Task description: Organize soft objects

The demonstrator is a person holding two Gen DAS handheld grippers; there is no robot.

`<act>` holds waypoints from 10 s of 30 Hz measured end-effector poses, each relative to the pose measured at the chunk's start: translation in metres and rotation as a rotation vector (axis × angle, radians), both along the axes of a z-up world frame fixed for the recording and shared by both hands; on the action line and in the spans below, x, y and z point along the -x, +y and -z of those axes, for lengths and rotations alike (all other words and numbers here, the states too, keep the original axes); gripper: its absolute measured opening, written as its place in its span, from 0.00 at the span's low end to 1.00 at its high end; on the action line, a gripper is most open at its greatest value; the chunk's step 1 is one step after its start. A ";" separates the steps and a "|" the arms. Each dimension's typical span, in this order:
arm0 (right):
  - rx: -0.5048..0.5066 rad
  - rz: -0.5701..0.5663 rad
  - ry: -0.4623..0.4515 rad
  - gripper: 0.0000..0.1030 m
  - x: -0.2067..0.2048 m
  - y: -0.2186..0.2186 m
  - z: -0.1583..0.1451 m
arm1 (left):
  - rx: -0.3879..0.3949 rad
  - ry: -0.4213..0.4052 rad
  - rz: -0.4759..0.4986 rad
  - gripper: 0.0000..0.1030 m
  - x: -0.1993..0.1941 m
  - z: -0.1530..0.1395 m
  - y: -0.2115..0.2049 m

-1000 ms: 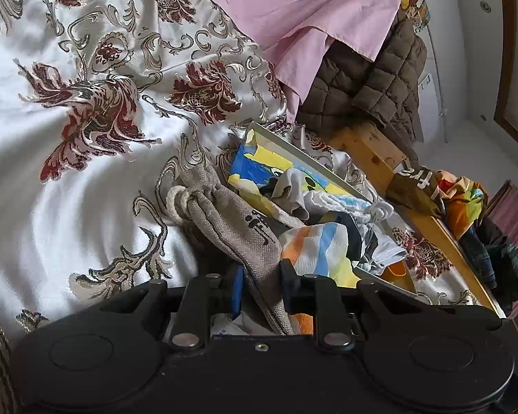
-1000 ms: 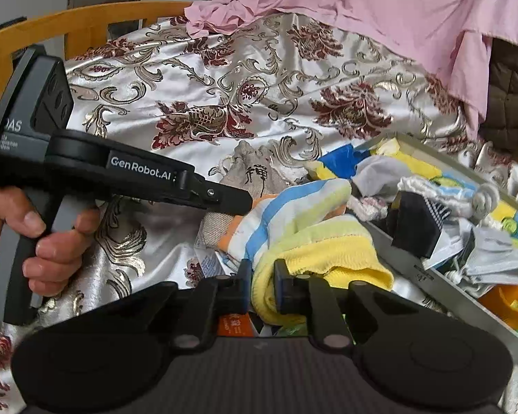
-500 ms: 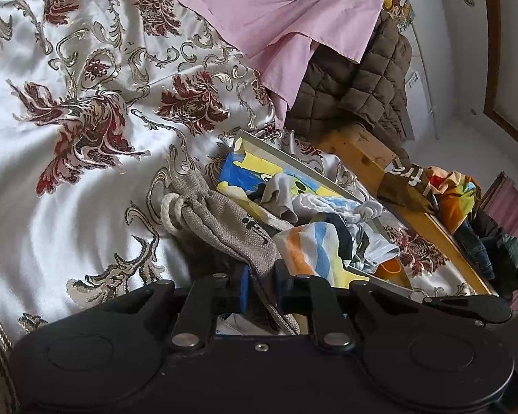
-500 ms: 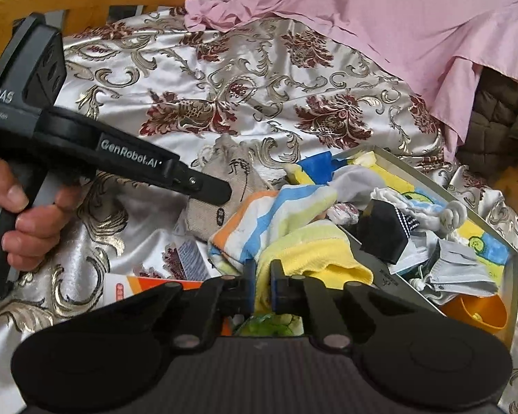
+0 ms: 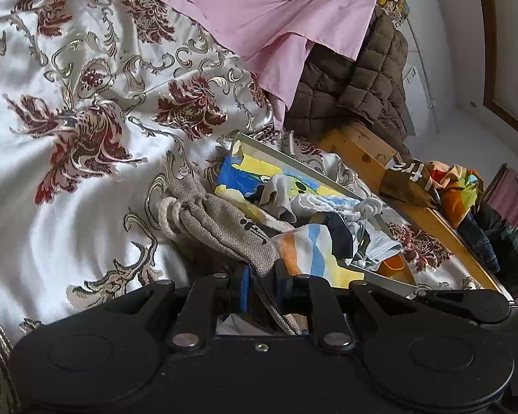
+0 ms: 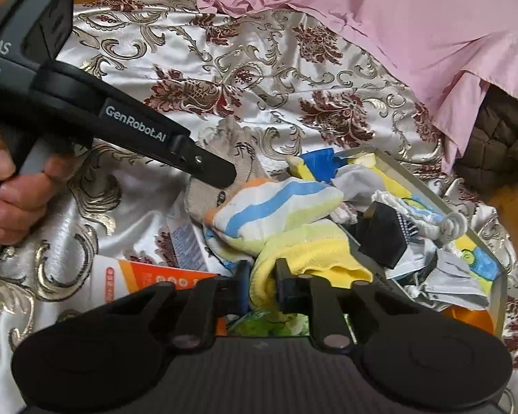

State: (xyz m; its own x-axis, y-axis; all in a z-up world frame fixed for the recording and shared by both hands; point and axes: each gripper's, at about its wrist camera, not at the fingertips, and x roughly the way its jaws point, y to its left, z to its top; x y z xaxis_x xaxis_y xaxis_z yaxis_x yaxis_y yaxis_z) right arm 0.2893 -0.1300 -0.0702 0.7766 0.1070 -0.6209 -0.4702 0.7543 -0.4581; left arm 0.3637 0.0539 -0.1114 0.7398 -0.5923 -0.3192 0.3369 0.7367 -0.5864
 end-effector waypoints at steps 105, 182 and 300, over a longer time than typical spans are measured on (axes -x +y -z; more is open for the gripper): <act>-0.133 0.252 -0.320 0.08 -0.145 -0.166 -0.073 | -0.501 -0.095 0.029 0.10 -0.134 -0.092 -0.193; -0.490 0.360 -0.293 1.00 0.108 -0.151 -0.119 | -0.381 -0.171 -0.265 0.95 0.121 -0.141 -0.125; -0.556 0.591 -0.181 1.00 0.207 -0.084 -0.015 | -0.523 -0.073 -0.455 0.99 0.242 -0.058 -0.047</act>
State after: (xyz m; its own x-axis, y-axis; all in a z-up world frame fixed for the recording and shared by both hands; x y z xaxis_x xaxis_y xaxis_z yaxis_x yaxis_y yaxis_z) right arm 0.0824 -0.2140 -0.0547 0.8839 -0.0957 -0.4578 0.1200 0.9925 0.0242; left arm 0.1216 0.0073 -0.0533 0.9084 0.0002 -0.4181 -0.0478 0.9935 -0.1033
